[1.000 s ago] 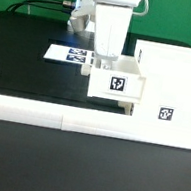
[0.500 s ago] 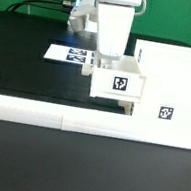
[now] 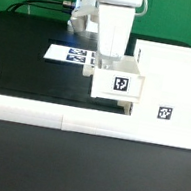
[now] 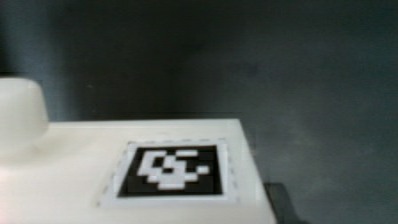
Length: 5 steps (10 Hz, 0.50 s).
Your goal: Assemble drawer
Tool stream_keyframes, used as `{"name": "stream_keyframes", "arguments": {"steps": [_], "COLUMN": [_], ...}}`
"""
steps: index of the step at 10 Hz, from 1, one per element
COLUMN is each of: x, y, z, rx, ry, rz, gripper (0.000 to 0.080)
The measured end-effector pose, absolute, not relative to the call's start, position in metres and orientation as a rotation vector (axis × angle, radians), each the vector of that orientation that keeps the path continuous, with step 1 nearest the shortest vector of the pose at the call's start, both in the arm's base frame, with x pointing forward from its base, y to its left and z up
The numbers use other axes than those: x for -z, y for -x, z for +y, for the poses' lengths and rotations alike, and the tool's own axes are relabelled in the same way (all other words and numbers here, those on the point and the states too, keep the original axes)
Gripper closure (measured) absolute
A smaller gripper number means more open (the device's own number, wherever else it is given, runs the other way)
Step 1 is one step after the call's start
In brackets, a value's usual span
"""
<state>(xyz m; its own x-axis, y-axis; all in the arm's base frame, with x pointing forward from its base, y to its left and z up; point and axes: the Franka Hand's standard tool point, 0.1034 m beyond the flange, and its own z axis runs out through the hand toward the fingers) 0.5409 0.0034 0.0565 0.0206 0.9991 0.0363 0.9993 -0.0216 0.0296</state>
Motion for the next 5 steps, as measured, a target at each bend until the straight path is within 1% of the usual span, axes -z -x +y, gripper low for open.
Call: {"name": "stream_keyframes", "arguments": {"steps": [5], "x": [-0.0565], "y": [-0.5396], "z": [0.0128], "rx": [0.063], "ry": [2.274], "rz": [-2.156], "gripper": [0.0755]}}
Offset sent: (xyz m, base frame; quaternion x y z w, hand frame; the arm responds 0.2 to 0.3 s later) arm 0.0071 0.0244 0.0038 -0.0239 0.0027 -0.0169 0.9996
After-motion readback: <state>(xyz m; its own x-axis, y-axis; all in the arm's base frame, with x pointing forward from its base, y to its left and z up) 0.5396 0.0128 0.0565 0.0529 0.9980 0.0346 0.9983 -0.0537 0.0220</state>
